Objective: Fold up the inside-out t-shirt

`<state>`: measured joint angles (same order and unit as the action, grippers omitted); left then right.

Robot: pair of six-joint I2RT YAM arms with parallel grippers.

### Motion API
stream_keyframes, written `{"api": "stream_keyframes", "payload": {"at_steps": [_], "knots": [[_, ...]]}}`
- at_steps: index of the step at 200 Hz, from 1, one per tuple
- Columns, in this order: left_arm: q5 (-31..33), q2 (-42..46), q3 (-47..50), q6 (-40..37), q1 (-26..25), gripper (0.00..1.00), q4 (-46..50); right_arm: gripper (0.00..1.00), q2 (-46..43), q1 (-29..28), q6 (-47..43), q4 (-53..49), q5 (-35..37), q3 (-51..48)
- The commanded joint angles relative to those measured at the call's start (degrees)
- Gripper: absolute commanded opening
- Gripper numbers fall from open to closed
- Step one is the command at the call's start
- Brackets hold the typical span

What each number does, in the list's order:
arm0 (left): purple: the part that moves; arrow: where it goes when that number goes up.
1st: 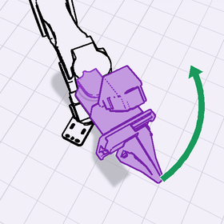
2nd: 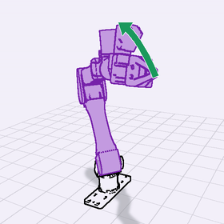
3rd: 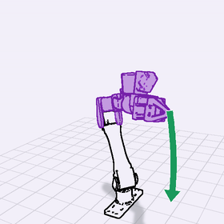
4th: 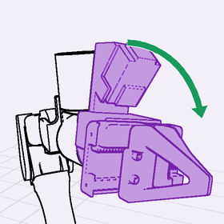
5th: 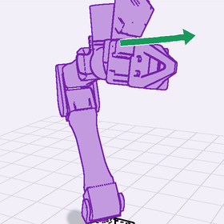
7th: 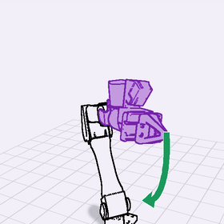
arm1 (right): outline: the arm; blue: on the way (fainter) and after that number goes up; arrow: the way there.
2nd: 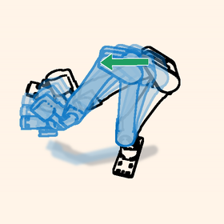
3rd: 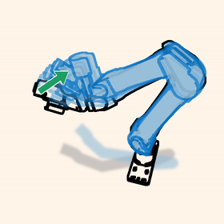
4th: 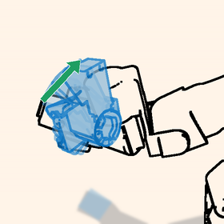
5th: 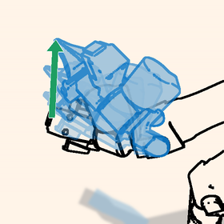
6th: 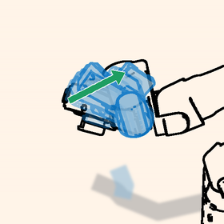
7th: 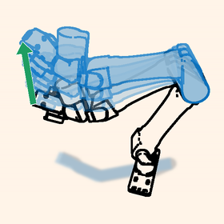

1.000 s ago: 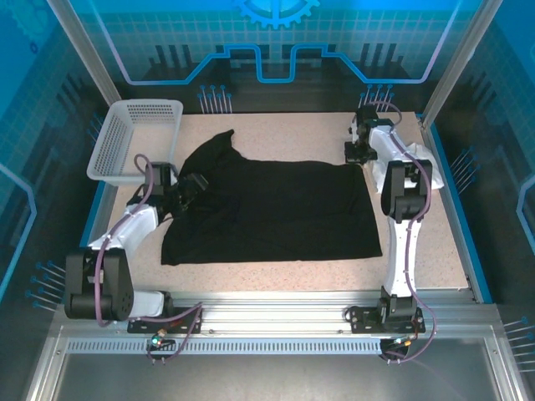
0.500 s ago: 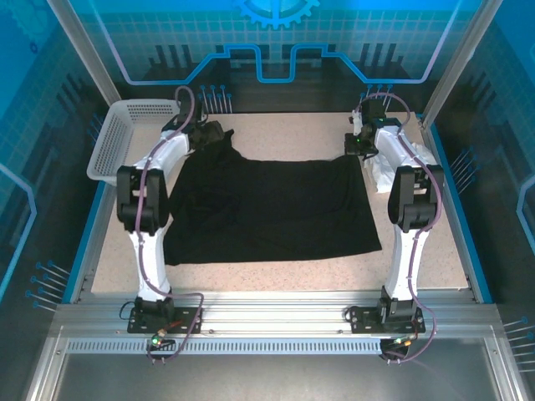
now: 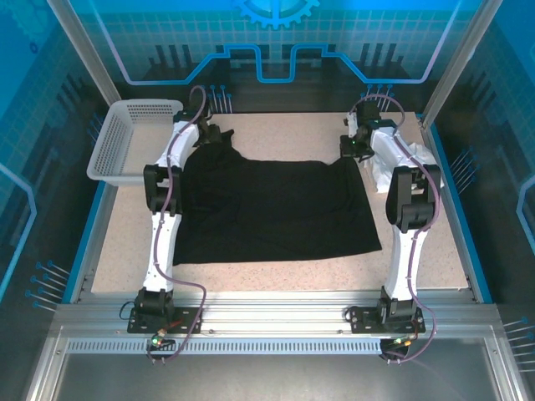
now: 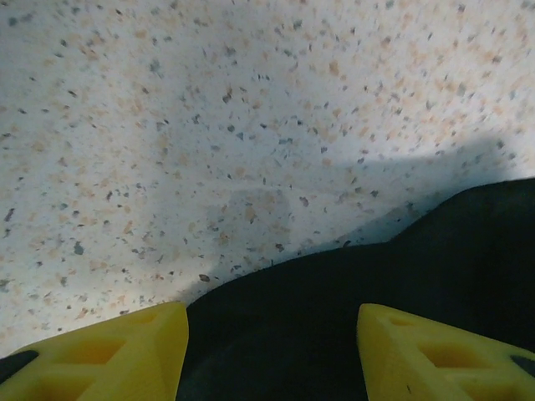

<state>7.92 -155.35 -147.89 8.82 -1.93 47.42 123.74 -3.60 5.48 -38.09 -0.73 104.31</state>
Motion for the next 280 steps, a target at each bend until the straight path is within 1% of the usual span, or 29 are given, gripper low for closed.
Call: {"api": "stream_keyframes", "payload": {"at_steps": [1,20,40,58,82,103,127,160,195,223,256,280], "knots": [[-1.4,-2.2,-2.7,-3.7,0.4,0.55,4.9,0.0,-1.8,-0.6,-0.5,0.3,-0.9,-1.4],[-2.2,-4.3,-3.2,-4.7,0.4,0.51,5.5,0.0,-2.1,-0.6,-0.6,0.4,-0.9,-2.0],[-3.1,-6.2,-6.6,-4.4,1.0,0.43,7.1,0.0,-2.4,-0.7,-0.6,0.3,-1.0,-2.3],[-4.5,-5.8,-6.4,-4.5,1.3,0.31,5.1,0.0,-2.3,-0.7,-0.5,0.5,-1.1,-2.5],[-6.1,-5.7,-6.8,-5.1,1.6,0.16,5.2,0.0,-2.0,-0.7,-0.2,0.9,-1.1,-2.7],[-6.1,-4.3,-5.9,-5.9,1.7,0.07,3.7,0.0,-1.3,-0.7,0.1,0.8,-1.4,-1.7],[-5.8,-0.2,-2.5,-6.4,1.8,0.01,-0.2,0.0,-0.5,-0.7,-0.3,0.2,-0.9,0.4],[-5.2,6.6,3.4,-6.4,1.8,0.0,-4.8,0.0,-0.5,-0.3,-0.5,0.1,-0.2,1.8],[-5.2,15.8,13.0,-5.7,1.9,0.0,-9.6,0.0,-2.5,-0.1,-0.7,2.3,-0.1,0.3],[-5.9,25.1,24.7,-4.1,1.8,0.0,-15.0,0.0,-4.9,-0.1,-2.1,4.0,0.2,-2.6],[-7.1,36.9,39.4,-1.9,1.8,0.0,-21.6,0.0,-10.6,-0.1,-4.6,6.5,2.7,-9.1],[-7.9,45.4,50.9,0.6,1.8,0.0,-26.9,0.0,-15.1,-0.3,-4.4,6.5,5.8,-14.2]]}}
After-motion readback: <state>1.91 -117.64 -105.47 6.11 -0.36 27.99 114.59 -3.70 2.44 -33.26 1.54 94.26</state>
